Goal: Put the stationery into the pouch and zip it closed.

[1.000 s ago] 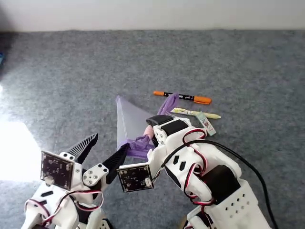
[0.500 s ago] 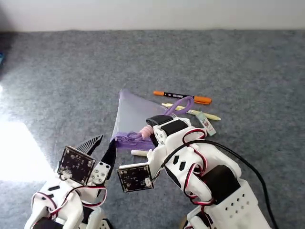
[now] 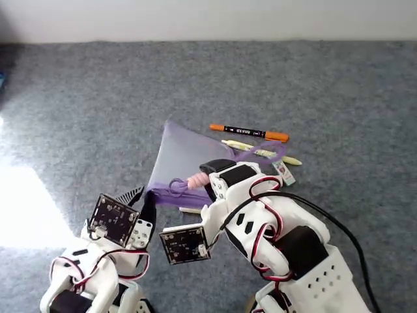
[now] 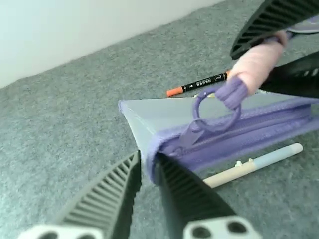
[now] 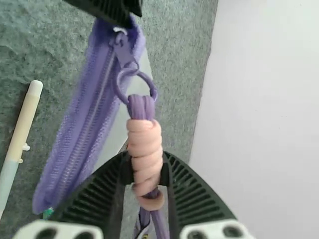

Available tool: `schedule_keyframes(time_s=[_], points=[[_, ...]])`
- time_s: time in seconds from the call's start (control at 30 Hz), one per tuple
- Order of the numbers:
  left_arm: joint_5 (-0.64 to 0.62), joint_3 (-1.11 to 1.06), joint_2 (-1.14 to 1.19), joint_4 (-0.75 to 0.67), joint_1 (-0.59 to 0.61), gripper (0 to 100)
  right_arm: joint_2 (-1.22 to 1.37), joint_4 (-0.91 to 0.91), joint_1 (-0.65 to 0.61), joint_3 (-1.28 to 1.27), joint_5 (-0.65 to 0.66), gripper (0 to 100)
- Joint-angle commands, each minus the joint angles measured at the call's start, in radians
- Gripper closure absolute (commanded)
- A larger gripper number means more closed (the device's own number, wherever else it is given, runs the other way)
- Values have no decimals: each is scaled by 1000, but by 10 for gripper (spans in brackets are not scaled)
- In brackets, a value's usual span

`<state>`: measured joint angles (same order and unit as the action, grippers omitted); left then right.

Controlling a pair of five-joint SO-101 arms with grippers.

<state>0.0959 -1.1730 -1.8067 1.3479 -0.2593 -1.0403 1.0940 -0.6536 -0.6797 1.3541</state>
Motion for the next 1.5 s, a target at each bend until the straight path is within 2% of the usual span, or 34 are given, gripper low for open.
schedule_keyframes(time_s=[0.0, 0.43, 0.7, 0.83, 0.97, 1.07, 1.27, 1.47], points=[[12, 4, 0, -38, -3, 988, -24, 70, 48, 74, 9, 991], [6, -51, 0, -51, 3, 989, -255, 292, 437, 74, 14, 991], [5, -51, 0, -46, 3, 989, -309, 323, 688, 72, 9, 990], [5, -51, 0, -55, 3, 988, -326, 320, 694, 75, -20, 990], [5, -51, 0, -91, 3, 976, -351, 314, 650, 74, -38, 990], [-6, -53, 0, -107, 3, 923, -351, 314, 647, 72, -40, 990], [-124, -124, 0, -107, 2, 794, -352, 314, 647, 72, -40, 990], [-175, -194, 0, -164, 3, 775, -358, 314, 647, 72, -40, 990]])
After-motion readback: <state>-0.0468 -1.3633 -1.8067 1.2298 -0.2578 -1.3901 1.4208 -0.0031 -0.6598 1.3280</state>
